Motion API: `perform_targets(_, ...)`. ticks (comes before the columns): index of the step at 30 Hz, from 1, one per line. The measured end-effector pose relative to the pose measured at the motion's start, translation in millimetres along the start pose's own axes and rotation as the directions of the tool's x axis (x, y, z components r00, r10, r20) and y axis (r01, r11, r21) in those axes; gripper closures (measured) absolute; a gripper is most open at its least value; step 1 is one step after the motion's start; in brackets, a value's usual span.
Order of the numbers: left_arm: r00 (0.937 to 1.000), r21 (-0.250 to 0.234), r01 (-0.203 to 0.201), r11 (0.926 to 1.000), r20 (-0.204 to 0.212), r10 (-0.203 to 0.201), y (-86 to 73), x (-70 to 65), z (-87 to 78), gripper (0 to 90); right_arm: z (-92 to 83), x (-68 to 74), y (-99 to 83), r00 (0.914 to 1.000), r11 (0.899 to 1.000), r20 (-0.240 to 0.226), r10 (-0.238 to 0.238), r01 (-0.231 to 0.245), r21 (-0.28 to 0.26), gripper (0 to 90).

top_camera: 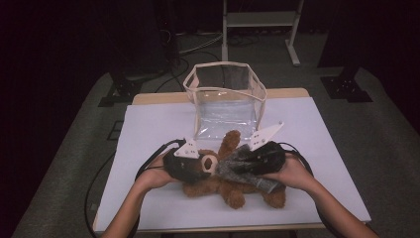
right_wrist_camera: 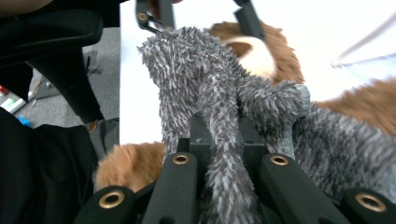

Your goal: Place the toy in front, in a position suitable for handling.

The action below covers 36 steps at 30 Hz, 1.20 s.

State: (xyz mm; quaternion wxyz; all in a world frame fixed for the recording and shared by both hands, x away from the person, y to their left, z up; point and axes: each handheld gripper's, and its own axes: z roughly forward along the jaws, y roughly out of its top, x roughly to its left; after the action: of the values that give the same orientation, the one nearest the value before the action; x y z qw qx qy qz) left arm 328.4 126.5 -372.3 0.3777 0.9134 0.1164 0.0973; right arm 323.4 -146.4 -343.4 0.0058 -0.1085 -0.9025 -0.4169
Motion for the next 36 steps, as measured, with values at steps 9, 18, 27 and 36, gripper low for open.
perform_targets(9,0.9996,-0.023,0.027,0.9994,0.002,-0.027,-4.1,3.3,-2.1,37.2,30.3,21.2,-11.7,0.9977,0.997,-0.065,-0.022,0.027,0.073,80.5)
perform_targets(18,0.999,-0.023,0.044,0.9988,0.007,-0.044,-1.8,4.6,-1.1,37.2,30.6,30.3,-34.7,0.9984,0.994,-0.056,0.002,0.004,0.105,80.6)
perform_targets(27,0.9987,-0.023,0.049,0.9985,0.014,-0.048,-3.0,7.3,-1.2,36.9,40.1,31.6,-7.5,0.9972,0.992,-0.002,-0.075,0.075,0.106,80.5)
perform_targets(36,0.9977,-0.041,0.063,0.9971,0.025,-0.062,-6.3,9.8,-2.0,36.7,23.7,28.6,-25.1,0.9984,0.994,0.033,-0.047,0.043,0.097,80.5)
